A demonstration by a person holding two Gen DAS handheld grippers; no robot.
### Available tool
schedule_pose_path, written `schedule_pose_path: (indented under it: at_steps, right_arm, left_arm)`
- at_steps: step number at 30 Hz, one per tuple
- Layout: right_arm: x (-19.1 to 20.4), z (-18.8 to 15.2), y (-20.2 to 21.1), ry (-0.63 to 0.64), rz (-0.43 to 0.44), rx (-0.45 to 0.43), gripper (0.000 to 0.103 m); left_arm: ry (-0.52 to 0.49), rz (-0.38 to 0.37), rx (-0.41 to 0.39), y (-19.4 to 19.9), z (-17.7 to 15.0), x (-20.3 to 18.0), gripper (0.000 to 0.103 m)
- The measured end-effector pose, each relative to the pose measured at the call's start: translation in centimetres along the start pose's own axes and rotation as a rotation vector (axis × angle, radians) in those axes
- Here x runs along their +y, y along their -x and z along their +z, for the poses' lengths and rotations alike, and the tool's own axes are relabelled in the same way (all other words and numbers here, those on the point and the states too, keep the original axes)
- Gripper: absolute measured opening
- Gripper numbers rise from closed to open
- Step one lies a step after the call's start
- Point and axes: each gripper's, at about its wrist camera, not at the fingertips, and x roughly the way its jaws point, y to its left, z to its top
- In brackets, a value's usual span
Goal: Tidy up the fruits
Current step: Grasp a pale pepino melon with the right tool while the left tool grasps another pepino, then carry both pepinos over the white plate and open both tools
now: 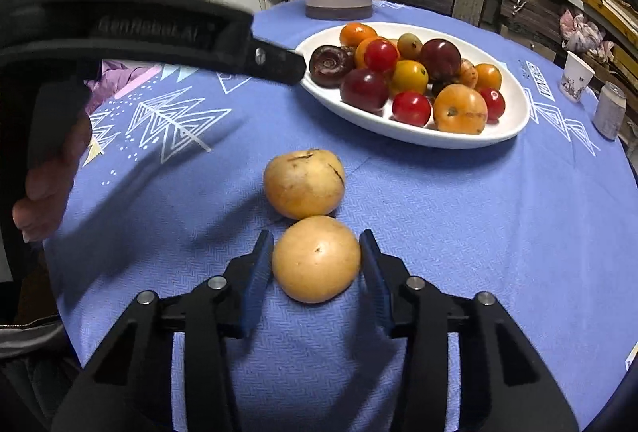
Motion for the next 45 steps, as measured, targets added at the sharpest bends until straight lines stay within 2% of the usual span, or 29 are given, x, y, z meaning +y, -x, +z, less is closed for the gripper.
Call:
schedule_pose_path:
  at_steps: [9, 13, 20, 22, 23, 24, 26, 34, 45]
  right_arm:
    - [-1.4, -1.8, 1.8, -0.025, -0.035, -0.007, 0.043]
    - [-2.5, -3.1, 2.9, -0.046, -0.041, -0.007, 0.043]
    - [-2.9, -3.4, 3.3, -0.063, -0.037, -0.012, 0.043]
    - [-2.9, -3.3, 3.2, -0.063, -0.035, -0.012, 0.043]
    - [-2.9, -3.3, 3.2, -0.063, -0.035, -0.011, 0.043]
    - [-3.0, -3.3, 3.2, -0.064, -0.034, -0.011, 0.043]
    - [-3.0, -3.3, 3.2, -0.066, -0.037, -0.011, 0.043]
    - [-4.2, -2.0, 4.6, -0.092, -0.038, -0.059, 0.043]
    - [-6.9, 4.3, 6.7, -0.103, -0.068, -0.196, 0.043]
  left_arm:
    - [-0.095, -0.047, 0.080, -1.8, -2.5, -3.0, 0.069]
    - [-0.106, -0.070, 0.091, -2.4, -3.2, -3.7, 0.070]
    - [-0.109, -0.110, 0.114, -3.3, -4.3, -4.2, 0.073]
    - [-0.125, -0.099, 0.118, -3.6, -4.7, -4.4, 0.067]
    - [-0.129, -0.114, 0.115, -3.7, -4.8, -4.5, 0.050]
    - [-0.130, -0.129, 0.116, -3.8, -4.8, -4.5, 0.045]
    - [-0.129, -0.122, 0.107, -3.8, -4.8, -4.4, 0.045]
    - [-0.111, -0.071, 0.020, -1.6, -2.7, -2.6, 0.045]
    - [-0.105, -0.040, -0.043, -0.3, 2.6, -1.0, 0.045]
